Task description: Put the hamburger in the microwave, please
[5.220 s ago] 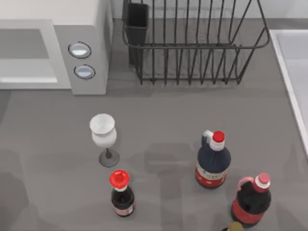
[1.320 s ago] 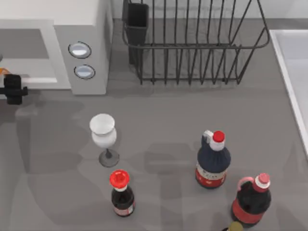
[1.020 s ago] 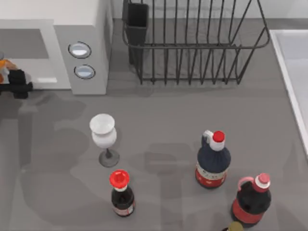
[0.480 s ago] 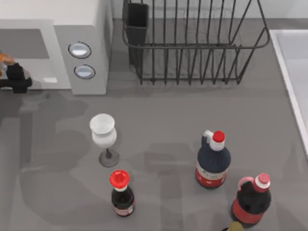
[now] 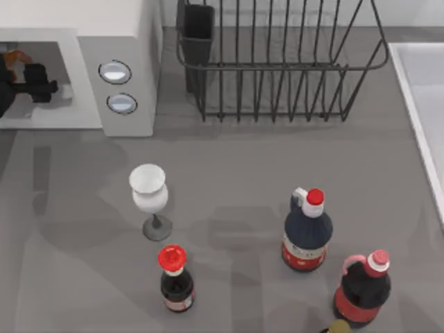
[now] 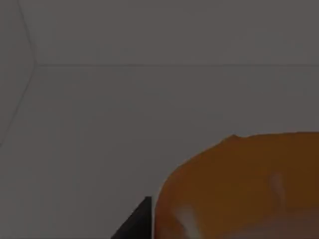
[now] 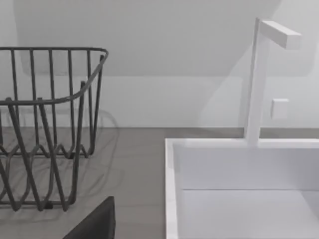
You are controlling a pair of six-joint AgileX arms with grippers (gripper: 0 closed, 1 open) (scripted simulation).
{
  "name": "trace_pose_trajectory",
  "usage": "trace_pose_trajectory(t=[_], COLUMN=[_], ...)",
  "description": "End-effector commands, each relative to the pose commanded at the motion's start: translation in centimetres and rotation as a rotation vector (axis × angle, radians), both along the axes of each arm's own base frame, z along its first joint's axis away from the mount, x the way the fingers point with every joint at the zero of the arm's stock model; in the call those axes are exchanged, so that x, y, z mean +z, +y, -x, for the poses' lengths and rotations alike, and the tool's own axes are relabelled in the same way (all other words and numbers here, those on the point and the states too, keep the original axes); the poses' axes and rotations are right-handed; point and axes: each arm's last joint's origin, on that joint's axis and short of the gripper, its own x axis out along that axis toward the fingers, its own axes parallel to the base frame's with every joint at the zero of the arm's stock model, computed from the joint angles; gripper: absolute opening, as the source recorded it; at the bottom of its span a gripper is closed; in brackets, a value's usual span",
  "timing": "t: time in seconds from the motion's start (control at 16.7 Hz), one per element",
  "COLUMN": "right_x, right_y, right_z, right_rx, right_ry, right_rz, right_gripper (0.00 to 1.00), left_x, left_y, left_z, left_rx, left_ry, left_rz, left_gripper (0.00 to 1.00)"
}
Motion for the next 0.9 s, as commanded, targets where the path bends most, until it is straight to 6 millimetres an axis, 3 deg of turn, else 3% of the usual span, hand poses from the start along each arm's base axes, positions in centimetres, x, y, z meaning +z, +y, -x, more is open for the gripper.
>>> trace_pose_trajectory(t=[0.18,0.36,0.78,0.9], right_x=[0.0,0.0,0.0,0.0], right_y=[0.0,0.0,0.0,0.0], right_z=[0.0,0.0,0.0,0.0], right_rx=[0.0,0.0,0.0,0.0], right_ry=[0.0,0.0,0.0,0.0], right_rz=[0.0,0.0,0.0,0.0], right_gripper=[1.0,1.0,1.0,1.0], left_x=[-0.1,-0.2,-0.7,-0.7], left_y=[0.3,0.0,-0.3,-0.3], left_z=[-3.9,-6.5,-7.4,-7.4], left_rx=[0.01,0.009,0.005,0.005], left_ry=[-0.012,-0.018,-0.008,-0.008], left_rz=[0.001,-0.001,-0.002,-0.002], left_gripper=[0.0,0.0,0.0,0.15])
